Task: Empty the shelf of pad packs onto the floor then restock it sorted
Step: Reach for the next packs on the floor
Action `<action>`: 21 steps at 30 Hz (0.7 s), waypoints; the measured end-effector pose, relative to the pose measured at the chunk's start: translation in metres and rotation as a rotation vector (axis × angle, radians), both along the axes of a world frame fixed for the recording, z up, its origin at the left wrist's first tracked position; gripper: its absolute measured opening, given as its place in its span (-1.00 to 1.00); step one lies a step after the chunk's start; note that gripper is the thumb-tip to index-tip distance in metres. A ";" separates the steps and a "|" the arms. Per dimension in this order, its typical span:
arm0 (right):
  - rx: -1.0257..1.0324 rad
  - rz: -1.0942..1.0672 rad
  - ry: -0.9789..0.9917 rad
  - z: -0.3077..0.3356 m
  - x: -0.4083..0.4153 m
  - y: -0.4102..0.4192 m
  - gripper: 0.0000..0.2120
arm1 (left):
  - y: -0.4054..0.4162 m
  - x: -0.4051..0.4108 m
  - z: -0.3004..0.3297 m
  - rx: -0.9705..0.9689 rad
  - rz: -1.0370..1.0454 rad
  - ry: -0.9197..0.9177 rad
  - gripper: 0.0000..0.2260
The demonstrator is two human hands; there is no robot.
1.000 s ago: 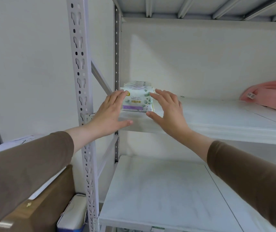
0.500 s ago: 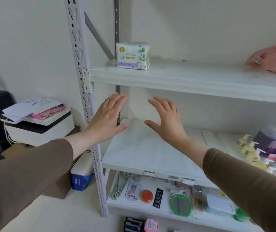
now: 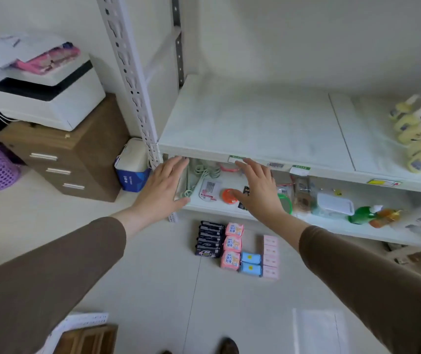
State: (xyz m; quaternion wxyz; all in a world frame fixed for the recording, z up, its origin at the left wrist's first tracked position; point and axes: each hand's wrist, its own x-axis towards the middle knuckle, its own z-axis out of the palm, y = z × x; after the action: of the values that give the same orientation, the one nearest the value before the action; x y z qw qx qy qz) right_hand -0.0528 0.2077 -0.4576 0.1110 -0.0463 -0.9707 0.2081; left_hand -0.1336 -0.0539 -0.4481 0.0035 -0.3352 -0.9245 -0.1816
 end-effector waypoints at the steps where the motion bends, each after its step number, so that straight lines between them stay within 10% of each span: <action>1: -0.009 -0.015 -0.029 -0.018 0.006 -0.005 -0.32 | -0.005 0.004 -0.017 -0.005 -0.011 -0.020 -0.16; 21: -0.092 -0.197 -0.556 -0.391 0.071 -0.060 -0.41 | -0.054 0.015 -0.391 -0.263 -0.093 -0.351 -0.30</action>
State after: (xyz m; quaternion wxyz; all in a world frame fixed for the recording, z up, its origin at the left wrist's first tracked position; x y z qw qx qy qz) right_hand 0.0183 0.1476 -0.8485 -0.1417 -0.2003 -0.9443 0.2193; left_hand -0.1182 -0.1084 -0.8392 -0.2094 -0.3383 -0.9102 -0.1151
